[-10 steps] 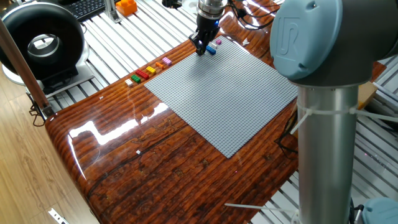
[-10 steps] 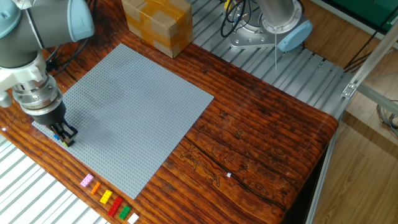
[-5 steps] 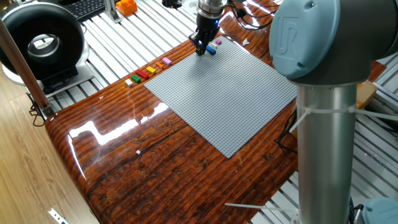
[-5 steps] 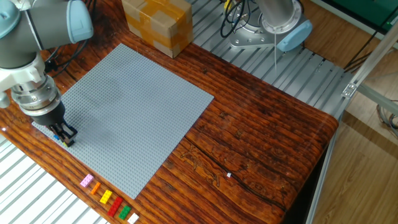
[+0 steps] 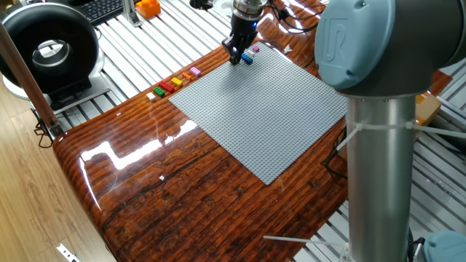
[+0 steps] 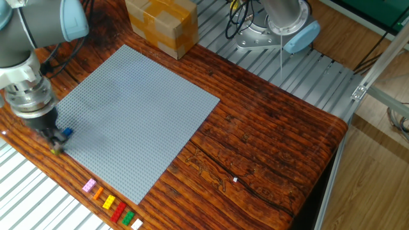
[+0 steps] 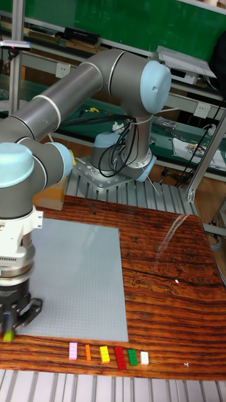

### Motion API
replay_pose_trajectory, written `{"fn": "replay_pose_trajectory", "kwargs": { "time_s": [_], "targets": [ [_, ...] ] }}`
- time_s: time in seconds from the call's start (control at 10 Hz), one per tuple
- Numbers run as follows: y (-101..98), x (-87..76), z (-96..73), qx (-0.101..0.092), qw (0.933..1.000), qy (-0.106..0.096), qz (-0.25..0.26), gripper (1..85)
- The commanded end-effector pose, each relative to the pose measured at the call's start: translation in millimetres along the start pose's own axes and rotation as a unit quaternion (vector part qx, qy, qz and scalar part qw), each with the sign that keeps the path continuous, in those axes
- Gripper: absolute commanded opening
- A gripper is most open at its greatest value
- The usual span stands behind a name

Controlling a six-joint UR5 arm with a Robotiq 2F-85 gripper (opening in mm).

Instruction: Build with small Lego blocks

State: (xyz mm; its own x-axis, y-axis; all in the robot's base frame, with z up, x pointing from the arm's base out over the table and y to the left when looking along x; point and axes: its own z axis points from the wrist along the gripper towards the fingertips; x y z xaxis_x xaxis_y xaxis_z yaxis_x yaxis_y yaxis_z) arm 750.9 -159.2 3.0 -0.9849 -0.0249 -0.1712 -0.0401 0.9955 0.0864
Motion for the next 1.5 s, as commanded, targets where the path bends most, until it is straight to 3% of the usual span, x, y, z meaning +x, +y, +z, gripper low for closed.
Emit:
{"fn": "replay_pose_trajectory", "kwargs": {
  "time_s": [0.0,0.1,0.3,0.4,0.8,1.1,1.4],
  "targets": [
    [-4.5,9.1,2.1,0.033,0.9991,0.027,0.007,7.0],
    [-16.3,14.6,-4.6,0.054,0.9978,0.038,-0.003,19.7],
    [-14.5,14.9,-10.2,0.052,0.9972,0.046,0.028,1.0],
    [-13.6,10.8,-11.3,0.068,0.9961,0.046,0.033,1.0],
    [-8.3,1.8,-23.3,0.088,0.993,0.043,0.066,1.0],
    [1.3,18.3,-34.7,0.072,0.9924,0.062,0.078,1.0],
    [5.7,29.9,-29.7,0.046,0.9953,0.056,0.064,1.0]
  ]
}}
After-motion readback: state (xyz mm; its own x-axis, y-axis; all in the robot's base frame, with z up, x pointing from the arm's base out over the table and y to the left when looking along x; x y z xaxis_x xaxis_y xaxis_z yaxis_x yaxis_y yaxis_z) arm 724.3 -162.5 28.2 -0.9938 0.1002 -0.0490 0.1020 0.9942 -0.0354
